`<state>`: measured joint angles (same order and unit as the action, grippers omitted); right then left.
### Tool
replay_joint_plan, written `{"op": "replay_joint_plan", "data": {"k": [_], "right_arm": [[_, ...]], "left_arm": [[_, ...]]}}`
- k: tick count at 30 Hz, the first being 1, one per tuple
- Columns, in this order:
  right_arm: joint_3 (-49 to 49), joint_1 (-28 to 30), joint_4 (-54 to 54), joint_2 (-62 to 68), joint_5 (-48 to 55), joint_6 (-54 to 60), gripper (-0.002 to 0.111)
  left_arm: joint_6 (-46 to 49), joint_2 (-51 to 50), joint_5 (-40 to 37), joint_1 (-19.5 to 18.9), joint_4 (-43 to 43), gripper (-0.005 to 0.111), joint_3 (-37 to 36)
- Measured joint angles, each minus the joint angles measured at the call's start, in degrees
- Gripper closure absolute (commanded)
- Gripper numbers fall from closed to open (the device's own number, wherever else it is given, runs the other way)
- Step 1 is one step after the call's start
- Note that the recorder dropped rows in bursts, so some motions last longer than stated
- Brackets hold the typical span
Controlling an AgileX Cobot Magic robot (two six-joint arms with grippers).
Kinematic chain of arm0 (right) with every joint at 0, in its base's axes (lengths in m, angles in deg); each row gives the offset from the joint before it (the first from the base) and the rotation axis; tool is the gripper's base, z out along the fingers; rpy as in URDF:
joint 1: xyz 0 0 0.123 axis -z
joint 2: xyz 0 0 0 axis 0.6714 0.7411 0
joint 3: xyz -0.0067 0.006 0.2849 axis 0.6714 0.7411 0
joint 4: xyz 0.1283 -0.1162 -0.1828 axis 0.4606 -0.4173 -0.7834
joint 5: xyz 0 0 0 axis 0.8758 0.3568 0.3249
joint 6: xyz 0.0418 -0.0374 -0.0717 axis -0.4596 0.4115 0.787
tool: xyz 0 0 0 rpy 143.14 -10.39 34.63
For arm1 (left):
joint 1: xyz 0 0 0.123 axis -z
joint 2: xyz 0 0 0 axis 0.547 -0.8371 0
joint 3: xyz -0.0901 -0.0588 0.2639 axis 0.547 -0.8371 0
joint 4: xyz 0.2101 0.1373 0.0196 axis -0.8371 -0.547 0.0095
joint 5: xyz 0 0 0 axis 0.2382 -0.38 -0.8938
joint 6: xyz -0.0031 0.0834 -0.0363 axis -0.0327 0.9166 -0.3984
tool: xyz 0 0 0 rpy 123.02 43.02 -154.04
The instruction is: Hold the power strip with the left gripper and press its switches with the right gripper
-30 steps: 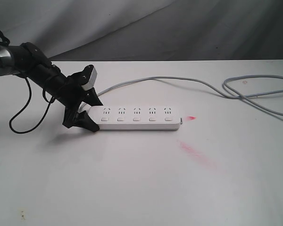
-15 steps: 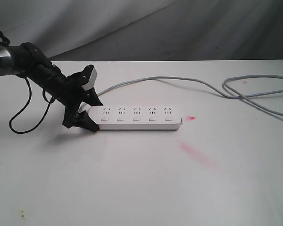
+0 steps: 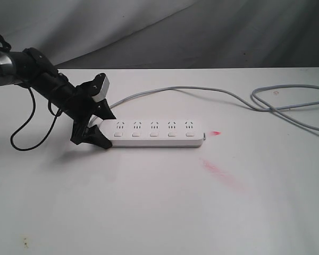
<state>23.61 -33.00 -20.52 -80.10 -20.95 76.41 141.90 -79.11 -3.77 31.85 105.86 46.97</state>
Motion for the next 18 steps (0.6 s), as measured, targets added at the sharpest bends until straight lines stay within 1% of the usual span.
{"op": "replay_joint_plan", "data": {"k": [5,7,10,12,15,18], "right_arm": [[0.0,0.0,1.1,0.0,-13.4,-1.2,0.093],[0.0,0.0,1.4,0.0,-14.8,-4.5,0.093],[-3.0,0.0,1.4,0.0,-7.8,-11.6,0.093],[-7.6,0.0,0.7,-0.1,1.7,-14.4,0.093],[-15.5,0.0,-0.3,0.3,14.2,-15.1,0.093],[-24.3,0.0,-0.5,5.2,23.6,-14.2,0.093]], "left_arm": [[0.0,0.0,0.0,0.0,0.0,0.081,0.0],[0.0,0.0,0.0,0.0,0.0,0.081,0.0],[0.0,0.0,0.0,0.0,0.0,0.081,0.0],[0.0,0.0,-0.1,0.0,0.0,0.081,0.0],[0.0,0.0,-0.1,0.0,0.0,0.081,0.0],[0.0,0.0,-0.1,0.0,0.0,0.081,0.0]]}}
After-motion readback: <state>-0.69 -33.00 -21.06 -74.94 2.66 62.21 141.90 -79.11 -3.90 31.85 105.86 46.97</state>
